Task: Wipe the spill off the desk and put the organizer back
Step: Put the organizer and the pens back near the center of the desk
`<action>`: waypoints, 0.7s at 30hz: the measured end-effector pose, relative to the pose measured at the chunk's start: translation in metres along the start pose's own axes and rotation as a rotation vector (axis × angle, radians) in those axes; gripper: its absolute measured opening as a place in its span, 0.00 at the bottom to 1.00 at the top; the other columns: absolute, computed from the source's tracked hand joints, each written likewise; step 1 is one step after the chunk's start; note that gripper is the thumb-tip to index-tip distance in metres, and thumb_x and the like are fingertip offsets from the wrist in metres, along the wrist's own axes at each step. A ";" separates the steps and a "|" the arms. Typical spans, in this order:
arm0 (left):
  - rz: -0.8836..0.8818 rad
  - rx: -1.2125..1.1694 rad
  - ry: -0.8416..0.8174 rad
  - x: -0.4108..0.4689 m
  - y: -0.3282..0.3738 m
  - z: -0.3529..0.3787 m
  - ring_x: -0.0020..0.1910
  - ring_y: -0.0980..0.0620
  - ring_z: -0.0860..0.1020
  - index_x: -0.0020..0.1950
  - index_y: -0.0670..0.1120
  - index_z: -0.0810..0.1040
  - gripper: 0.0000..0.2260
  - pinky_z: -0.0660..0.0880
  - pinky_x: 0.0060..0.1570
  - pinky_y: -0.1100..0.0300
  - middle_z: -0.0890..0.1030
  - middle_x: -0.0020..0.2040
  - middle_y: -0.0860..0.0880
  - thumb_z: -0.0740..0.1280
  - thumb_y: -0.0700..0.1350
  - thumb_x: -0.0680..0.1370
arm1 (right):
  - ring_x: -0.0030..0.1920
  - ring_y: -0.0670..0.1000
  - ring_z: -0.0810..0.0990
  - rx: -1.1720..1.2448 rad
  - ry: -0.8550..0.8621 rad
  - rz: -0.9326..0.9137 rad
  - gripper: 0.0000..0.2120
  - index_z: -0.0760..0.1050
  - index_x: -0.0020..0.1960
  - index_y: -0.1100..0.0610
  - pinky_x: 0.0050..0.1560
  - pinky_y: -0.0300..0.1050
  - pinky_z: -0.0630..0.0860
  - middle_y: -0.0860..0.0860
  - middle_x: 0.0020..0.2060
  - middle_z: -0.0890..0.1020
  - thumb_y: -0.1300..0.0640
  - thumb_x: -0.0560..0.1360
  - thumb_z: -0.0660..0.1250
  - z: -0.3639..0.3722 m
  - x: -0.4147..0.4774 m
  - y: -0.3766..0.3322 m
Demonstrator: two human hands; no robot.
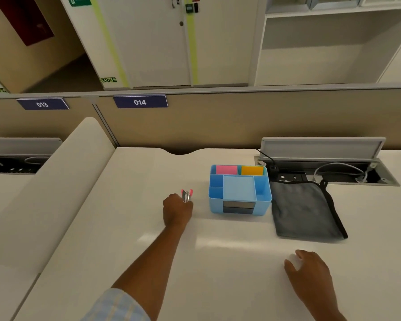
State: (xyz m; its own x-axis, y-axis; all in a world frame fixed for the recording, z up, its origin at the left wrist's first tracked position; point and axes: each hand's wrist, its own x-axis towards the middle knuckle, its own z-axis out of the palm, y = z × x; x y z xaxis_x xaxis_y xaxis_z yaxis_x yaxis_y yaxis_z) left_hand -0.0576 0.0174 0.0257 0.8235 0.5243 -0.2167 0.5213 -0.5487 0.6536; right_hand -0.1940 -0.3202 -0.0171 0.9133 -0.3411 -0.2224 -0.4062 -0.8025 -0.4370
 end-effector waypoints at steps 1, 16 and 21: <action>-0.015 -0.002 -0.018 0.001 0.006 0.006 0.40 0.44 0.84 0.48 0.39 0.83 0.09 0.80 0.38 0.56 0.84 0.43 0.43 0.73 0.45 0.74 | 0.66 0.59 0.77 0.000 -0.004 0.000 0.24 0.77 0.68 0.62 0.69 0.55 0.72 0.58 0.65 0.80 0.51 0.76 0.71 -0.001 0.000 0.000; -0.069 0.094 0.009 0.010 0.027 0.046 0.52 0.44 0.84 0.58 0.40 0.81 0.13 0.81 0.53 0.54 0.84 0.55 0.41 0.73 0.47 0.78 | 0.66 0.57 0.76 -0.003 -0.021 0.011 0.24 0.76 0.69 0.59 0.69 0.52 0.71 0.54 0.65 0.80 0.49 0.76 0.71 0.000 0.000 0.001; -0.053 0.116 0.004 0.010 0.027 0.046 0.53 0.44 0.84 0.58 0.40 0.81 0.14 0.81 0.55 0.55 0.84 0.56 0.41 0.73 0.48 0.78 | 0.66 0.57 0.75 -0.016 -0.019 0.007 0.24 0.76 0.69 0.59 0.69 0.52 0.71 0.55 0.65 0.80 0.49 0.77 0.71 0.001 -0.001 0.001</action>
State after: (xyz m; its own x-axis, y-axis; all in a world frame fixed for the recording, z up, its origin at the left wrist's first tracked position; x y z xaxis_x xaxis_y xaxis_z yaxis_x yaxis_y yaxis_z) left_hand -0.0255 -0.0221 0.0079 0.7931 0.5572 -0.2459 0.5869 -0.5913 0.5531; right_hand -0.1950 -0.3203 -0.0178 0.9098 -0.3374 -0.2417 -0.4117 -0.8079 -0.4217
